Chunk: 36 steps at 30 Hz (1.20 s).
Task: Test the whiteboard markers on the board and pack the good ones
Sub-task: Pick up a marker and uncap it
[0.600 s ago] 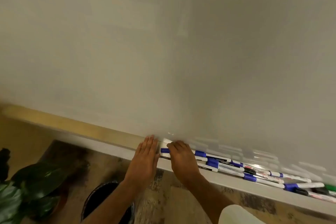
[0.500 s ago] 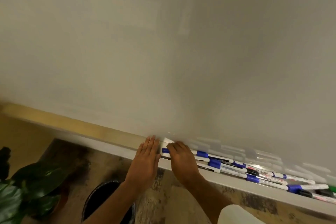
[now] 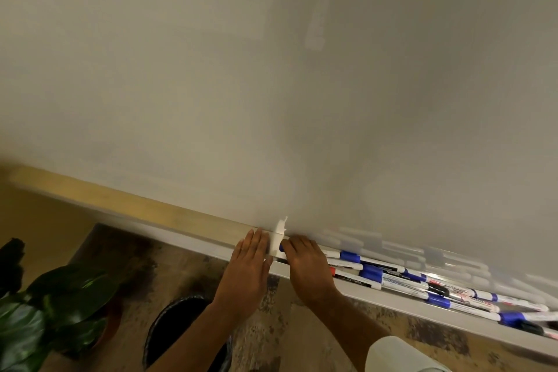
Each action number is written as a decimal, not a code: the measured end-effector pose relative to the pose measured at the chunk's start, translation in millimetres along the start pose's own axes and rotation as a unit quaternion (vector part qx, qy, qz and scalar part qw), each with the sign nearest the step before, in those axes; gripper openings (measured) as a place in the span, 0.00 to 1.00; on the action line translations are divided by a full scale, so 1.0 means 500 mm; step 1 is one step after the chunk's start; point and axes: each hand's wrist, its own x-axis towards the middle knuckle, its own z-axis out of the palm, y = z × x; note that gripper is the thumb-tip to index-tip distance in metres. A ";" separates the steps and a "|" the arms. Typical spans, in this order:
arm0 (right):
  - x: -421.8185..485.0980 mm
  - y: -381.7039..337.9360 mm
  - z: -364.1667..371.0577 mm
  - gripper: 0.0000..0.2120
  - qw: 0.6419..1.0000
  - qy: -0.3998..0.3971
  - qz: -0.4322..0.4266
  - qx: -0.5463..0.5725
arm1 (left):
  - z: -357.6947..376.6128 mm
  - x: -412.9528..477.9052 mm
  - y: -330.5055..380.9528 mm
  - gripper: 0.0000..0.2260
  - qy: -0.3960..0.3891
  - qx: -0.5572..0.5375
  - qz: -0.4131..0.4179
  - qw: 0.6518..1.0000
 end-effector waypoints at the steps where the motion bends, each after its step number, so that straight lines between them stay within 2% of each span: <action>1: 0.001 0.000 -0.001 0.34 1.000 0.018 -0.010 0.003 | 0.000 0.000 0.000 0.34 0.002 -0.012 -0.001 1.000; 5: 0.001 -0.006 -0.010 0.33 0.994 0.095 -0.051 0.024 | -0.033 -0.003 0.021 0.37 0.027 -0.097 -0.023 0.995; 8: 0.003 -0.022 -0.024 0.29 0.985 0.158 -0.056 0.044 | -0.068 -0.006 0.048 0.29 0.055 -0.210 -0.075 0.973; 12: 0.012 -0.040 -0.058 0.26 0.964 0.236 -0.089 0.087 | -0.134 -0.005 0.094 0.18 0.133 -0.339 -0.079 0.928; 14: 0.015 -0.055 -0.091 0.19 0.947 0.284 -0.096 0.118 | -0.167 0.000 0.114 0.13 0.171 -0.398 -0.083 0.897; 15: 0.014 -0.064 -0.111 0.16 0.936 0.309 -0.095 0.136 | -0.181 0.002 0.121 0.12 0.177 -0.427 -0.083 0.883; 17: 0.010 -0.082 -0.156 0.17 0.919 0.343 -0.086 0.173 | -0.215 0.000 0.147 0.11 0.181 -0.482 -0.074 0.854; 22: -0.017 -0.100 -0.284 0.18 0.886 0.361 -0.064 0.284 | -0.318 -0.022 0.235 0.10 0.197 -0.584 -0.049 0.786; 25: -0.041 -0.108 -0.377 0.15 0.866 0.372 -0.077 0.326 | -0.378 -0.039 0.286 0.10 0.207 -0.614 -0.026 0.761; 27: -0.058 -0.108 -0.431 0.18 0.858 0.369 -0.084 0.347 | -0.414 -0.048 0.323 0.11 0.216 -0.628 -0.012 0.747; 31: -0.092 -0.095 -0.517 0.17 0.845 0.372 -0.098 0.370 | -0.479 -0.065 0.397 0.11 0.219 -0.638 0.027 0.737; 36: -0.137 -0.072 -0.599 0.15 0.838 0.398 -0.112 0.357 | -0.533 -0.090 0.487 0.11 0.187 -0.639 0.085 0.741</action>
